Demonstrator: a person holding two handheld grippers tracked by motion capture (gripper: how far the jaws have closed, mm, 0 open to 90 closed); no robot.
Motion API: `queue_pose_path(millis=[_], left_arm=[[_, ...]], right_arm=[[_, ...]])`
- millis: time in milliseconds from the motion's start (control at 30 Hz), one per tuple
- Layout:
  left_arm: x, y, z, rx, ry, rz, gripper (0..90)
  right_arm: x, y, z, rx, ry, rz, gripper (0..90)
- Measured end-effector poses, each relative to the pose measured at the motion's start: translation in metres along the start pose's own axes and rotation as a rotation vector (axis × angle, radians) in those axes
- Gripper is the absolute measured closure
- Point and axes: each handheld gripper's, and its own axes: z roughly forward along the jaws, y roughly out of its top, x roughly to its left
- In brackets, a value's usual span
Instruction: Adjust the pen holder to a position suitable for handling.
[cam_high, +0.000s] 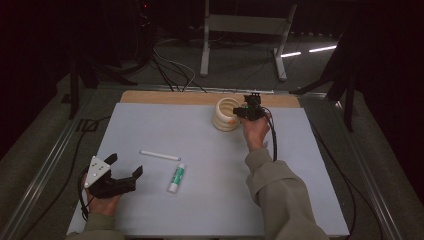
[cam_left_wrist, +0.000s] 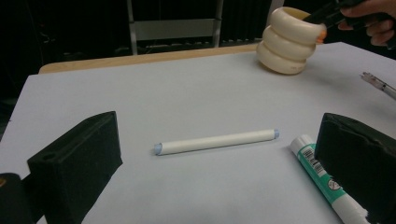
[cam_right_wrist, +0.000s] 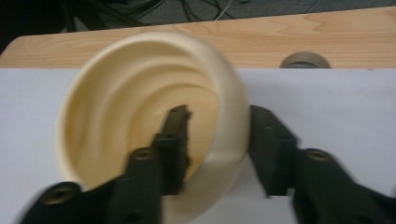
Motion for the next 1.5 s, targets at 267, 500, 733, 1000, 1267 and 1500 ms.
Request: queue_pose_path(millis=[267, 500, 733, 1000, 1267, 1500], left_arm=[[-0.001, 0.0, 0.001, 0.005, 0.0, 0.007, 1.0], [-0.001, 0.0, 0.002, 0.007, 0.001, 0.01, 1.0], [-0.002, 0.0, 0.003, 0.008, 0.005, 0.011, 1.0], [-0.003, 0.001, 0.006, 0.012, -0.002, 0.018, 1.0], [-0.003, 0.0, 0.007, 0.018, -0.001, 0.021, 1.0], [-0.004, 0.0, 0.007, 0.017, 0.0, 0.022, 1.0]], right_arm=[[-0.005, -0.007, -0.004, -0.017, -0.005, 0.005, 75.3], [-0.008, -0.011, -0.009, -0.033, 0.021, -0.022, 75.3], [-0.007, -0.012, -0.02, -0.031, 0.034, -0.056, 75.3], [-0.002, -0.02, -0.031, -0.01, 0.043, -0.105, 75.2], [0.009, -0.029, -0.042, 0.02, 0.074, -0.15, 75.2], [0.03, -0.04, -0.053, 0.055, 0.095, -0.241, 75.3]])
